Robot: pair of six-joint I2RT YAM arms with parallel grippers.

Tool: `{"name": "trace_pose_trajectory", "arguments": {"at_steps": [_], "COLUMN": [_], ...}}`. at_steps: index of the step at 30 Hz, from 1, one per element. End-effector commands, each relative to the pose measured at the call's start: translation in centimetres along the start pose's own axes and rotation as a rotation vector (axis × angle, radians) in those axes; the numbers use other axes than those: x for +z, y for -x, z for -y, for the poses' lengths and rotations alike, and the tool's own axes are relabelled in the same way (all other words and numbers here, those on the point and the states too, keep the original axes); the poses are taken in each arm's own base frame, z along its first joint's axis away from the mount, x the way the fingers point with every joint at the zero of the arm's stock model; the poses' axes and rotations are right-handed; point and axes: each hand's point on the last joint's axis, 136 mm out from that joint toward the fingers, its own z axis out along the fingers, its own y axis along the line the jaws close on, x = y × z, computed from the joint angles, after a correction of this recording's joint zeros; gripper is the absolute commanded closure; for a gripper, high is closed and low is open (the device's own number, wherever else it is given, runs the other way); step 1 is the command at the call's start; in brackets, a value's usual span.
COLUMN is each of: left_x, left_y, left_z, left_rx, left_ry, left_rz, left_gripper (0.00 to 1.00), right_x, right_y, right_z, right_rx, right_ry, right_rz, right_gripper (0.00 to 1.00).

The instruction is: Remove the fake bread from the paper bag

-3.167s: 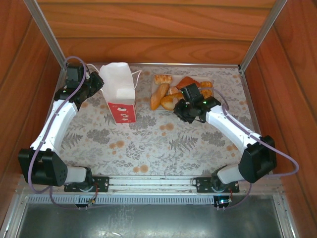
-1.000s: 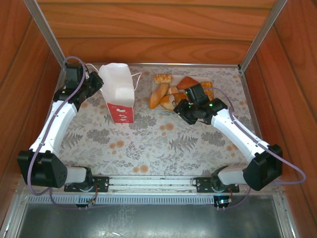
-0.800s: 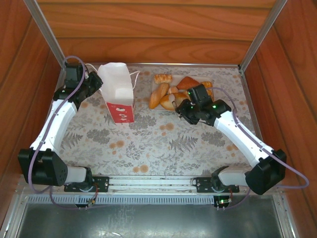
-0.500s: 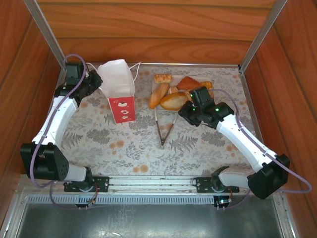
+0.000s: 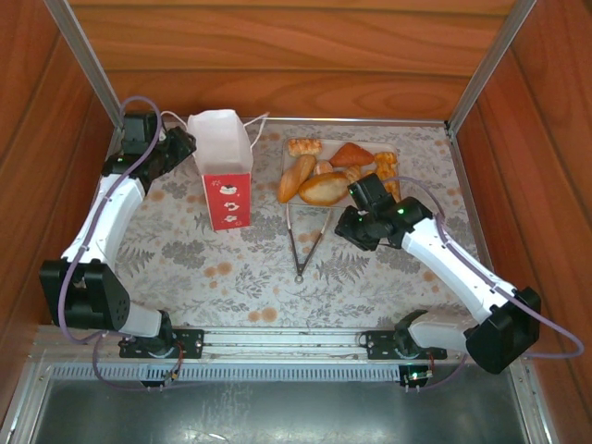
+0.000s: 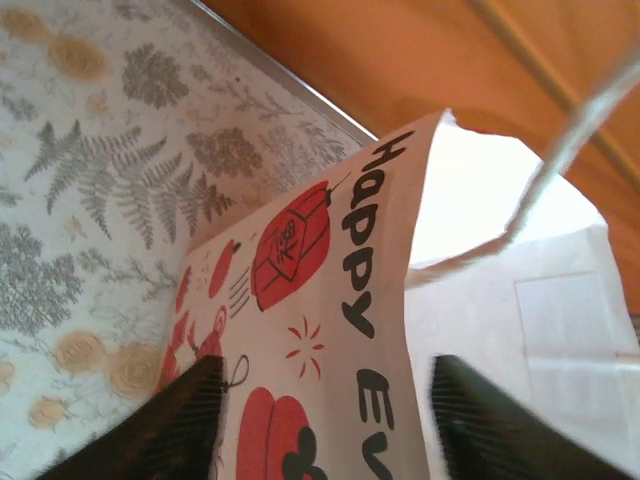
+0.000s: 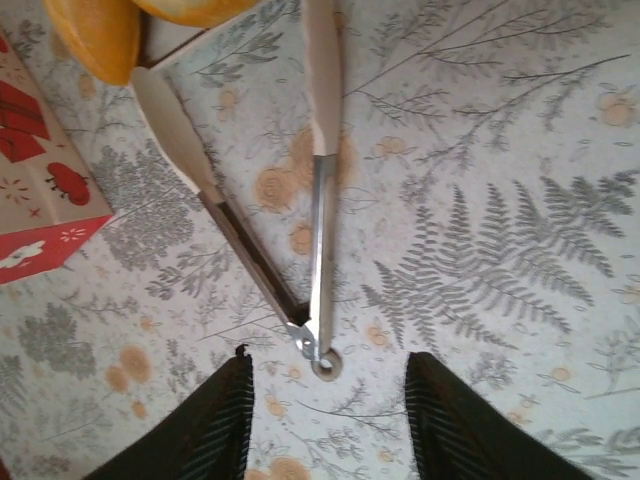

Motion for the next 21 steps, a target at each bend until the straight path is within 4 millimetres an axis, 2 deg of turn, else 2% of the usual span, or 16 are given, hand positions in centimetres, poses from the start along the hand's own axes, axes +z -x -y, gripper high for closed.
{"name": "trace_pose_trajectory", "arguments": {"at_steps": [1,2,3,6,7,8,11,14,17,19,21], "left_x": [-3.0,-3.7,-4.4,-6.8,-7.7,-8.6,-11.7,-15.3,-18.6,-20.0,-20.5], "left_y": [1.2,1.2,1.3,1.4,1.5,1.6,1.9,2.6,3.0,3.0,2.8], "left_z": [2.0,2.2,2.6,3.4,3.8,4.1,4.4,3.1,-0.2,-2.4,-5.0], "left_rx": [0.02,0.021,0.021,0.018,0.017,0.02,0.028,0.056,0.083,0.103,0.101], "left_ry": [-0.065,-0.073,-0.087,-0.126,-0.141,-0.154,-0.17,-0.105,0.038,0.136,0.242], "left_rz": [0.041,0.049,0.057,0.088,0.1,0.113,0.176,0.29,0.426,0.496,0.547], "left_gripper": [0.31,0.28,0.16,0.06,0.02,0.0,0.0,0.0,0.0,0.0,0.0], "right_x": [-1.7,-2.1,-2.8,-4.4,-4.9,-5.3,-6.7,-7.8,-8.7,-9.1,-9.4], "right_y": [0.6,0.9,1.3,2.4,2.8,3.1,4.1,5.1,6.0,6.5,7.2], "right_z": [2.4,2.6,2.9,3.3,3.5,3.8,4.4,5.0,5.9,6.7,7.7], "right_rx": [-0.026,-0.034,-0.039,-0.063,-0.071,-0.077,-0.102,-0.122,-0.144,-0.147,-0.14], "right_ry": [-0.081,-0.088,-0.102,-0.12,-0.132,-0.145,-0.168,-0.191,-0.228,-0.266,-0.314], "right_rz": [0.078,0.097,0.128,0.198,0.221,0.241,0.309,0.369,0.433,0.477,0.53], "right_gripper": [0.48,0.45,0.41,0.33,0.27,0.01,0.0,0.0,0.0,0.0,0.0]}}
